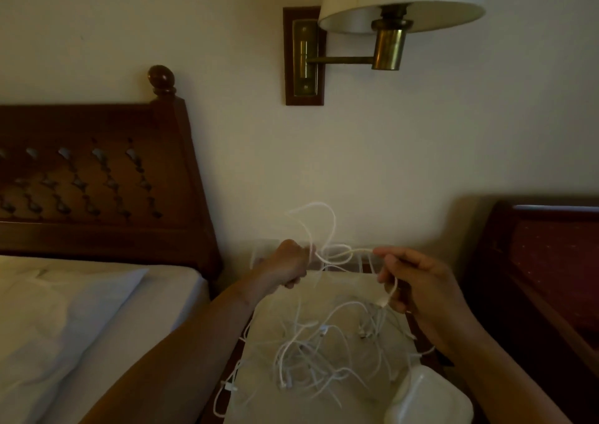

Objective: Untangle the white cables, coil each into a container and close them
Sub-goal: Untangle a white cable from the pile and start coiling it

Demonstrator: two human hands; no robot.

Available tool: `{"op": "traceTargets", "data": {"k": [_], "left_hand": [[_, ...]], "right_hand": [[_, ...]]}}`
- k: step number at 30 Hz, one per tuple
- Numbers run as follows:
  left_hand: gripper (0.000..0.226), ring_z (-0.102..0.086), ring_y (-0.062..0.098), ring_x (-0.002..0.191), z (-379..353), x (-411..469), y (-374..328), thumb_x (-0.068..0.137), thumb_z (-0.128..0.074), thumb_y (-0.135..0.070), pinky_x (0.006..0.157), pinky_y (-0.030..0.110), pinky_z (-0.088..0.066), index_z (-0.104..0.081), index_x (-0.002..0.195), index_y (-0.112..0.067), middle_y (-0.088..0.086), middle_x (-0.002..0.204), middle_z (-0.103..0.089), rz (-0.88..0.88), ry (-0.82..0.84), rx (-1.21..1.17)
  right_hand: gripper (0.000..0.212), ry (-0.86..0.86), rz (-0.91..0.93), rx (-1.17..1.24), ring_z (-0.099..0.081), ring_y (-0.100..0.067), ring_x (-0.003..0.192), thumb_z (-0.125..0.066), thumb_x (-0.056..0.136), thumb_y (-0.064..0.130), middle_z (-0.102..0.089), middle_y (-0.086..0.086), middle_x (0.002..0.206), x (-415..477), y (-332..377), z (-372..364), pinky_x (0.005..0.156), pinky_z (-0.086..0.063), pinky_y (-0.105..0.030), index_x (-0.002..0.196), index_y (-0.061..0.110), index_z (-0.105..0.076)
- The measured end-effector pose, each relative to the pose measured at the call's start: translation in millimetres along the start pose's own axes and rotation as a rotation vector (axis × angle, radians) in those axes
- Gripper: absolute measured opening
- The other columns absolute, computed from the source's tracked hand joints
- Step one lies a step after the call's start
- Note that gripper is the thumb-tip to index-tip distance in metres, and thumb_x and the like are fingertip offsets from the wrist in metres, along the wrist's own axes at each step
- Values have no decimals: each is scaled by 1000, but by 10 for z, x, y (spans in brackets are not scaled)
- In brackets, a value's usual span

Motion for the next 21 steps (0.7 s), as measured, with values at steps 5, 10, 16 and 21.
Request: {"op": "traceTargets", "data": {"k": [5,10,16,21], "left_hand": [[39,-57,23,56,-117,-70,163,106,-47,-26,62,38,-49,-62,78,-3,12,64,-57,-62,150,671],[41,-65,16,74,-123,-615,-146,107,-45,-40,69,31,-50,-73,91,-14,2,80,-70,-364,75,182],[25,-66,11,78,-315,-1048,-183,107,-52,-26,74,28,-50,-72,94,-20,-4,82,-70,-524,115,123],[21,-66,23,69,-191,-1070,-158,103,-55,-13,72,40,-49,-74,93,-13,8,73,-68,-454,225,-342]], "right_hand": [[29,69,-13,-112,-59,-16,61,-53,103,6,-77,-10,91,-96,114,19,51,-47,-26,99,19,-79],[18,91,35,-297,-58,-6,57,-62,98,5,-80,-2,85,-55,85,-46,54,-50,-17,101,17,-76],[19,93,132,-447,-67,-3,68,-67,96,12,-77,8,82,26,-10,-170,61,-53,-15,100,29,-76],[21,210,131,-680,-58,-16,96,-63,99,21,-59,-1,105,57,-268,-244,87,-51,-30,111,38,-67]]}}
Point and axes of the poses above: each hand's wrist, its own x-axis towards the middle knuckle, its own z-axis out of the back of the hand, y = z × x, the point moved 5 cm from there along x, towards the middle knuckle
